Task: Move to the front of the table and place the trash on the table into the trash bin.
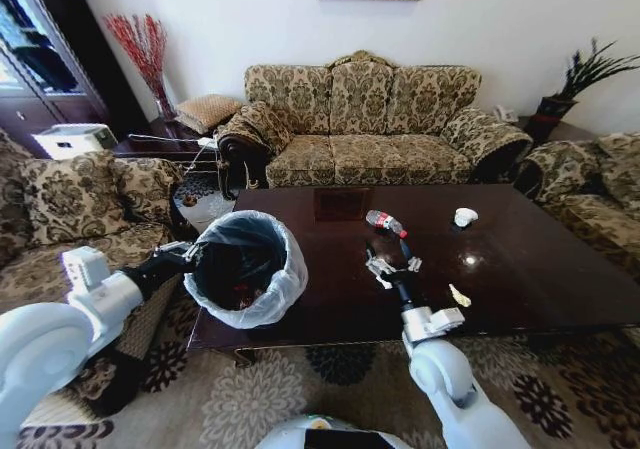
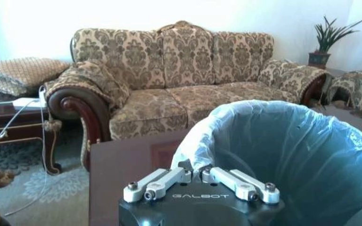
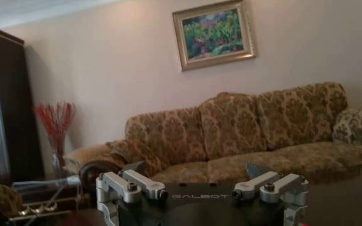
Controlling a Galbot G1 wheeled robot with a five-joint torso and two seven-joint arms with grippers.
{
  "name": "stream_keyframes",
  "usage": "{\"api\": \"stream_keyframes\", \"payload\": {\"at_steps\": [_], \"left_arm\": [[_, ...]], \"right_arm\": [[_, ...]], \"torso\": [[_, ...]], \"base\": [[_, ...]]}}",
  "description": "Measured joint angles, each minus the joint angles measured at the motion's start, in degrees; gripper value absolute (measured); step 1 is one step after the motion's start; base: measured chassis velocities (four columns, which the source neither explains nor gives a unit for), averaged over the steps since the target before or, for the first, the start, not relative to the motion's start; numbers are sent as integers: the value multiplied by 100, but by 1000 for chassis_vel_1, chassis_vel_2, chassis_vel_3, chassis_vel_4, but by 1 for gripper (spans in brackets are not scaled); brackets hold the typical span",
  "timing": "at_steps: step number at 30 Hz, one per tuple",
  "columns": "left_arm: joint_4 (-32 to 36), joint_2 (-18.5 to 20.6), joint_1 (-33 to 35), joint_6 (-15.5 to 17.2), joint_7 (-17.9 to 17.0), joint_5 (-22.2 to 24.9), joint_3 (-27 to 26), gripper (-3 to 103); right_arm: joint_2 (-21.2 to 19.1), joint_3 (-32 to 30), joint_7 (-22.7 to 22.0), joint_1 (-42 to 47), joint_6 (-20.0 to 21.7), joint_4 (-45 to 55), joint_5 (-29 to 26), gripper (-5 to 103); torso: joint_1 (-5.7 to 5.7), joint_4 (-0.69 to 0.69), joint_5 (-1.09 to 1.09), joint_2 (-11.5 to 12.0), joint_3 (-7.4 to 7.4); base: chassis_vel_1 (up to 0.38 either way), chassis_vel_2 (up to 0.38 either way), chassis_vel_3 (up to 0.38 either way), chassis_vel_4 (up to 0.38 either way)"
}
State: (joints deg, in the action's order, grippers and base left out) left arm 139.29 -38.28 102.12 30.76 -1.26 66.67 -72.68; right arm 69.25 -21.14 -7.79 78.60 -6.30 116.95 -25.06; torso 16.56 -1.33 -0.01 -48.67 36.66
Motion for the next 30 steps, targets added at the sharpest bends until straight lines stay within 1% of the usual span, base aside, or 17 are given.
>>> {"api": "stream_keyframes", "payload": {"at_steps": [1,7,8,10,11,12,13,15,16,18,19,20,22,24,25,28,30], "left_arm": [[-5,7,-5,-1,1,0,13,4],[-25,-15,-5,-2,12,-21,63,4],[-28,-25,-3,-2,15,-26,69,4],[-26,-31,0,-2,26,-27,71,4],[-20,-33,2,-4,29,-27,71,4],[-20,-33,2,-4,29,-27,71,4],[-15,-35,4,-5,33,-27,71,4],[-6,-44,14,-7,35,-27,70,4],[-6,-44,14,-7,35,-27,70,4],[3,-51,26,-7,32,-26,60,4],[8,-55,36,-7,30,-27,55,4],[8,-55,36,-7,30,-27,55,4],[10,-55,44,-7,29,-29,54,4],[9,-48,47,-7,29,-31,55,4],[9,-48,47,-7,29,-31,55,4],[-4,-19,47,-20,32,-35,57,4],[-11,-7,48,-22,34,-35,57,4]], "right_arm": [[3,-39,27,-28,-25,-208,24,100],[2,-78,139,-133,-56,-697,38,100],[-3,-62,200,-188,-56,-858,38,100],[-17,-6,354,-296,-62,-1126,29,100],[-29,17,512,-353,-64,-1260,-2,100],[-29,17,512,-353,-64,-1260,-2,100],[-47,48,707,-415,-65,-1401,-36,100],[-74,159,1217,-605,-74,-1798,-38,100],[-74,159,1217,-605,-74,-1798,-38,100],[-56,256,1518,-784,-124,-2123,128,100],[-3,339,1705,-981,-165,-2417,299,100],[-3,339,1705,-981,-165,-2417,299,100],[90,431,1784,-1212,-190,-2748,513,100],[172,498,1791,-1409,-156,-2978,638,100],[172,498,1791,-1409,-156,-2978,638,100],[267,548,1752,-1602,-56,-3258,859,100],[282,559,1696,-1627,-33,-3324,897,100]], "torso": [[0,0,0,0,0],[0,0,0,0,0],[0,1,0,0,0],[0,2,8,0,0],[0,2,8,0,0],[0,2,8,0,0],[0,2,8,0,1],[0,3,1,0,0],[0,3,1,0,0],[0,0,-2,0,0],[0,-4,-5,0,0],[0,-4,-5,0,0],[0,-8,-1,0,0],[0,-3,-3,0,0],[0,-3,-3,0,0],[0,2,6,0,0],[0,3,3,0,1]], "base": [[-94,-136,131,93],[-171,-187,172,174],[-219,-203,223,202],[-180,-188,170,149],[-141,-118,115,102],[-141,-118,115,102],[-92,-118,115,67],[-46,-35,20,34],[0,0,0,0],[33,28,-20,-14],[66,57,4,-18],[66,57,4,-18],[66,58,-3,-29],[29,28,3,2],[0,0,0,0],[0,0,0,0],[0,0,0,0]]}}
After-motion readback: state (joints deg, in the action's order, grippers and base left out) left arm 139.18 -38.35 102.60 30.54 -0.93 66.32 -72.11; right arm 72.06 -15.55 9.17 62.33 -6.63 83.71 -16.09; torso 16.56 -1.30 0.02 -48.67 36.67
